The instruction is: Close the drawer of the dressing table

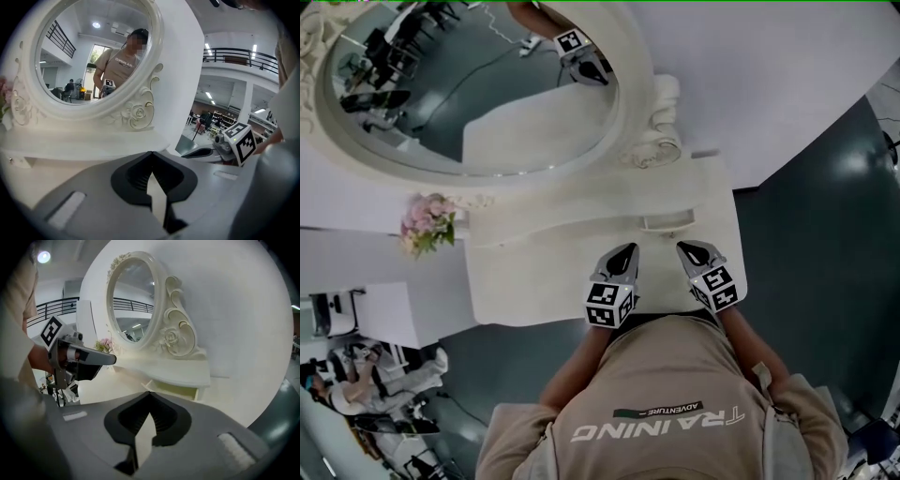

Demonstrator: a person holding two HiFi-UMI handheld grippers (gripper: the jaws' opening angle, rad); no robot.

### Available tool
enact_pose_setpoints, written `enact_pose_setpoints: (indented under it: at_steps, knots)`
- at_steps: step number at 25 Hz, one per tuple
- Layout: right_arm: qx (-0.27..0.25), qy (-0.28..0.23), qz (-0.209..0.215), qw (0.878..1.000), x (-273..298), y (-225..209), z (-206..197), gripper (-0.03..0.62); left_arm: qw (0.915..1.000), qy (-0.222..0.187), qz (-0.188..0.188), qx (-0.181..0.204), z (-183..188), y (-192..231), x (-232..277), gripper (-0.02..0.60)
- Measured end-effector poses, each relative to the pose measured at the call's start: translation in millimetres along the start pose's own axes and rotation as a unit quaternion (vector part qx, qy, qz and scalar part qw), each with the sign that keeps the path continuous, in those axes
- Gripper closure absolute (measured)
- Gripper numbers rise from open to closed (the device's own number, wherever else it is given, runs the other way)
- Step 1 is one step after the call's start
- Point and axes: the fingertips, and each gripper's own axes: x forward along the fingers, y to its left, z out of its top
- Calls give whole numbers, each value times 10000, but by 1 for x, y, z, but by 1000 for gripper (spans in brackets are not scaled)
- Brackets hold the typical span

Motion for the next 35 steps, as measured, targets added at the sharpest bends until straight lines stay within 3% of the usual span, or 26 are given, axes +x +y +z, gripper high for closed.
enact_pose_setpoints:
  at_steps: [8,15,23,35]
  knots:
    - [559,887,463,9934,43,-6,-49,591,9999,0,143,-96,-5,-1,-2,563]
    - [1360,1183,382,9829,54,-18,-69,591,9998,-28,105,-164,-3,-2,2,563]
    - [1070,1350,360,9844,63,-21,-71,591,9996,54,-7,-277,-4,3,11,563]
    - [1029,1404,275,9843,67,-26,-65,592,9996,93,-108,-235,-1,3,21,563]
